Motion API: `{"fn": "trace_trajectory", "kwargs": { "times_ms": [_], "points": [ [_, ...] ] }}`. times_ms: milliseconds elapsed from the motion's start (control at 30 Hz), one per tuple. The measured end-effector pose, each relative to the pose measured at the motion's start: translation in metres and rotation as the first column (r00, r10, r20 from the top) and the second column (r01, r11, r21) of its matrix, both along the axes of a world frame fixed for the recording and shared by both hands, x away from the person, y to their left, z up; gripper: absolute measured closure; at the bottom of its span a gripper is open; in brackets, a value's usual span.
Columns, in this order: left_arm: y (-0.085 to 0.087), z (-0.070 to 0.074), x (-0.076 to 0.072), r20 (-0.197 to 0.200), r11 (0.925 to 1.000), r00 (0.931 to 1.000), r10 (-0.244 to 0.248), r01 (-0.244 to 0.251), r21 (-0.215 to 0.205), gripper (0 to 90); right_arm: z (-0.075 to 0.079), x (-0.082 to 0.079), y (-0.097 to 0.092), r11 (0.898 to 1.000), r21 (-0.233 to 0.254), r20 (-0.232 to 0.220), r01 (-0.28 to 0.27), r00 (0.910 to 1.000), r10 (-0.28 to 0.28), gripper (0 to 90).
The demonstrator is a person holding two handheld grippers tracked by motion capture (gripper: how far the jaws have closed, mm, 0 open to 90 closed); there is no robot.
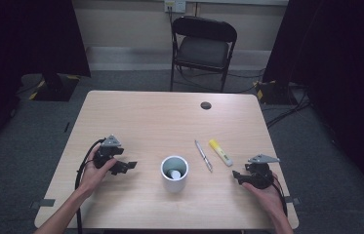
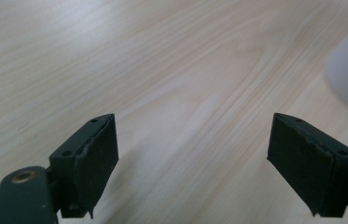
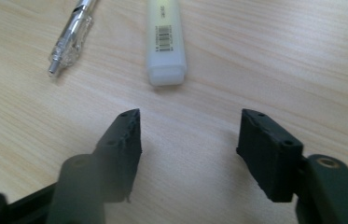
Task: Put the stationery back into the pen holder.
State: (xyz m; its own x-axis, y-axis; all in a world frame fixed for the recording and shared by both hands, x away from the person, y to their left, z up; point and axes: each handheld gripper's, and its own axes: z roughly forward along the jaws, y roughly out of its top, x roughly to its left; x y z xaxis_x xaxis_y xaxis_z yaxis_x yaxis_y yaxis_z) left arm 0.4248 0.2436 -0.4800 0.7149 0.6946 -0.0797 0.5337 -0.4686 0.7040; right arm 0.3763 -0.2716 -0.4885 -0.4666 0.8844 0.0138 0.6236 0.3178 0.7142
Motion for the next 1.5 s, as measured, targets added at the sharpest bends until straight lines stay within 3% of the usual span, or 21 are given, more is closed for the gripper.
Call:
{"fn": "trace_trajectory", "kwargs": {
  "times_ms": [200, 233, 367, 633, 933, 1200, 1500],
  "points": [
    [0.006, -0.008, 0.003, -0.014, 0.9992, 0.9996, 0.025, -0.024, 0.031, 16.2, 0.008, -0.005, 0.003, 0.999, 0.026, 0.024, -0.026, 0.9994, 0.026, 47.5],
    [0.004, -0.012, 0.001, -0.017, 0.9980, 0.9997, 0.020, -0.018, 0.060, 16.1, 0.013, -0.006, 0.005, 0.998, 0.051, 0.032, -0.042, 0.9987, 0.041, 50.6],
    [0.000, -0.014, 0.001, 0.017, 0.9964, 0.9996, 0.021, -0.022, 0.082, 14.7, 0.019, -0.008, 0.011, 0.994, 0.068, 0.038, -0.082, 0.9961, 0.080, 55.3],
    [0.000, -0.023, -0.003, 0.076, 0.9985, 0.9963, 0.041, -0.043, 0.033, 5.9, 0.025, -0.002, 0.033, 0.984, 0.091, 0.034, -0.152, 0.9882, 0.149, 58.7],
    [0.000, -0.023, -0.003, 0.073, 0.9986, 0.9966, 0.038, -0.041, 0.034, 5.6, 0.026, 0.006, 0.052, 0.978, 0.060, 0.004, -0.199, 0.9800, 0.199, 56.9],
    [0.000, -0.023, -0.003, 0.070, 0.9986, 0.9967, 0.041, -0.043, 0.031, 5.4, 0.028, 0.039, 0.076, 0.970, 0.055, 0.002, -0.236, 0.9718, 0.236, 61.6],
    [0.000, -0.023, -0.003, 0.068, 0.9987, 0.9968, 0.042, -0.044, 0.027, 5.4, 0.016, 0.066, 0.100, 0.970, 0.019, -0.017, -0.242, 0.9700, 0.242, 68.9]
  ]
}}
